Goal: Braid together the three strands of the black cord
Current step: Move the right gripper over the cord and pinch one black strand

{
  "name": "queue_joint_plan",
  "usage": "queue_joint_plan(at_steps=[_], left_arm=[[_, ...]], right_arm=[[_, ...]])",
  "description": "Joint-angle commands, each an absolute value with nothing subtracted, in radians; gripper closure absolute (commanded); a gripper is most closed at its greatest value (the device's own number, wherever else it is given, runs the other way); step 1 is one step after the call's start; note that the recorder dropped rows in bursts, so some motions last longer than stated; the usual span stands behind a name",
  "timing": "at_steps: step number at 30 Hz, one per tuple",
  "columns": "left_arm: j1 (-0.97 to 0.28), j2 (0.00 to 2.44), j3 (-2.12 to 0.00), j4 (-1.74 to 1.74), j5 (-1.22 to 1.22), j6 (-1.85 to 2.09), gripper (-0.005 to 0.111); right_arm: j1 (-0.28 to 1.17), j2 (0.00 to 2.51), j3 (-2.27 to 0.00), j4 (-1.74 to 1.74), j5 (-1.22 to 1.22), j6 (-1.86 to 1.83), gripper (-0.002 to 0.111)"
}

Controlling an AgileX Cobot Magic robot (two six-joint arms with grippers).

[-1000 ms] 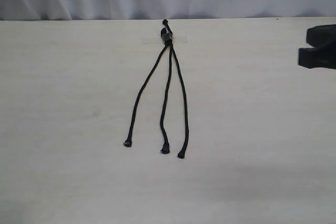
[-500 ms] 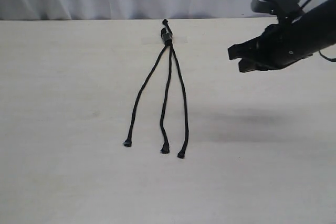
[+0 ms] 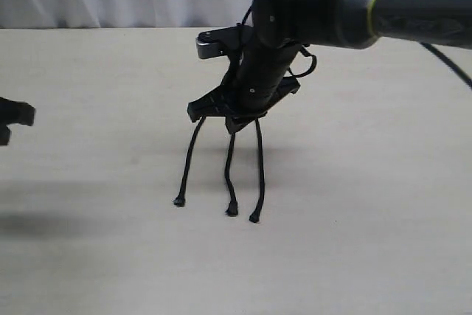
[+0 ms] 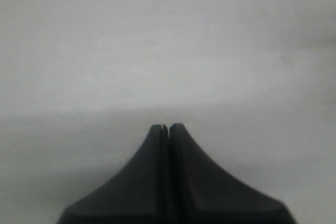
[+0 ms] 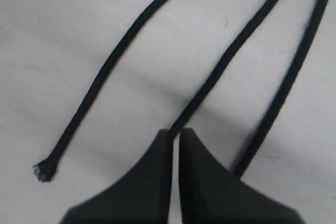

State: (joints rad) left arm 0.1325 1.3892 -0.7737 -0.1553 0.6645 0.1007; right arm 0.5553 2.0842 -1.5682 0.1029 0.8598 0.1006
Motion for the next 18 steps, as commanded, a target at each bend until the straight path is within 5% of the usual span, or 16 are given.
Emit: queue_joint_plan(at_steps=[1, 8, 15, 18], left_arm=[[0.050, 1.499, -0.787, -0.223, 0.642, 0.135, 0.107], [-0.063, 1.508, -0.787, -0.221, 0.566, 0.135, 0.107], [-0.096, 1.508, -0.787, -0.221, 0.540, 0.135, 0.107], [-0.096, 1.508, -0.787, -0.221, 0.540, 0.135, 0.107]], right_arm=[[0.571, 2.164, -1.650, 0.084, 0.914, 0.166, 0.096], [0.573, 2.223, -1.672, 0.085, 0.933, 0.173, 0.067], [0.573, 2.280, -1.672, 0.082, 0.953, 0.198, 0.068], [0.573, 2.292, -1.672, 0.082, 0.987, 0.198, 0.086]])
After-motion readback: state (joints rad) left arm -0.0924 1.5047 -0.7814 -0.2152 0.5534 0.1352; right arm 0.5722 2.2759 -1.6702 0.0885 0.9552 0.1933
